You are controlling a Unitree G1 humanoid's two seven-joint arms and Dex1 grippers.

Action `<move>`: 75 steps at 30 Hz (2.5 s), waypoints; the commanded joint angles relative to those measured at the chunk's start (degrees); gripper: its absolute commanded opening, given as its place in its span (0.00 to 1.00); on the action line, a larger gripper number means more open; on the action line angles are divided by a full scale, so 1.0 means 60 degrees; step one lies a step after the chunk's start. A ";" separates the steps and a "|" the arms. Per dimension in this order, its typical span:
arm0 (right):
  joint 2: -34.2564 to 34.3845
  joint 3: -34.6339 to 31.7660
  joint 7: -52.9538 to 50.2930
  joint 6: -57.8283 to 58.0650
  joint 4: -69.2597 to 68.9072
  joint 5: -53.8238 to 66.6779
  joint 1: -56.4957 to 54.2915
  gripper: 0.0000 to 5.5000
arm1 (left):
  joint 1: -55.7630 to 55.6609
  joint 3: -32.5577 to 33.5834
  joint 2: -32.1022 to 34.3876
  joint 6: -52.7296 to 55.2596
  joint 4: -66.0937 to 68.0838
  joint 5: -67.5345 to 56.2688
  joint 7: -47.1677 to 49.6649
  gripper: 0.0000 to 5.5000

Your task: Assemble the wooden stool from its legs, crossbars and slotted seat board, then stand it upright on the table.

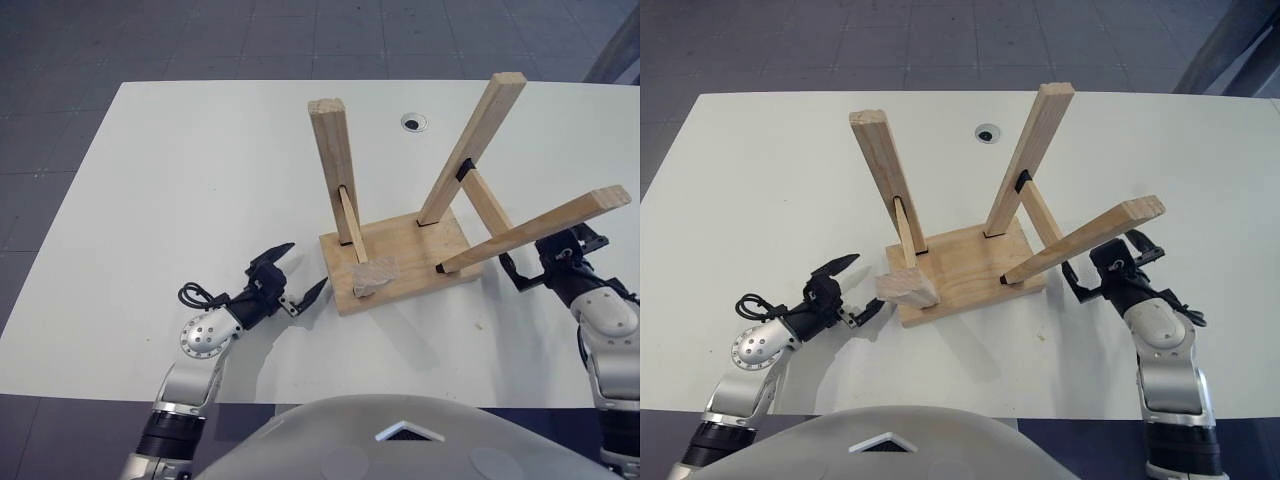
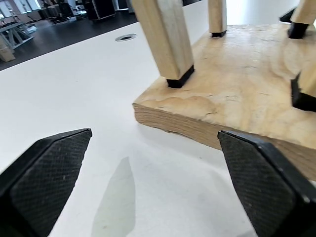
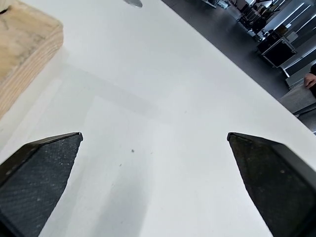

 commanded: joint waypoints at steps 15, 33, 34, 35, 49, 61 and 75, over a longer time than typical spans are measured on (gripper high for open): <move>0.0617 0.1678 0.0381 -0.0412 -0.0451 -0.0213 0.0950 1.00 | -0.0100 0.0179 0.0302 0.0584 -0.0508 0.0037 -0.0173 0.86; -0.0086 0.1940 0.0865 -0.0191 -0.0912 -0.0225 0.1300 1.00 | 0.0065 0.0056 0.0685 0.0471 -0.0337 0.0041 -0.0887 0.86; -0.0159 0.1879 0.0884 -0.0178 -0.0917 -0.0199 0.1262 1.00 | 0.0098 0.0086 0.0698 0.0456 -0.0324 0.0034 -0.0870 0.86; -0.0233 0.1778 0.0896 -0.0166 -0.0900 -0.0163 0.1206 1.00 | 0.0085 0.0165 0.0675 0.0453 -0.0295 -0.0015 -0.0810 0.86; -0.1947 -0.1536 0.3025 -0.0434 -0.0416 0.2042 0.0933 1.00 | 0.0508 0.2635 0.2418 0.0473 -0.1292 -0.2814 -0.3123 0.86; -0.3290 -0.4202 0.8328 0.0696 -0.1943 0.7515 0.2008 1.00 | 0.1716 0.4705 0.4691 0.3632 -0.3876 -0.7674 -0.6704 0.86; -0.3480 -0.3345 0.7875 0.1899 -0.3026 0.8278 0.0402 1.00 | -0.0019 0.3718 0.3702 0.3959 -0.4568 -0.7091 -0.5091 0.86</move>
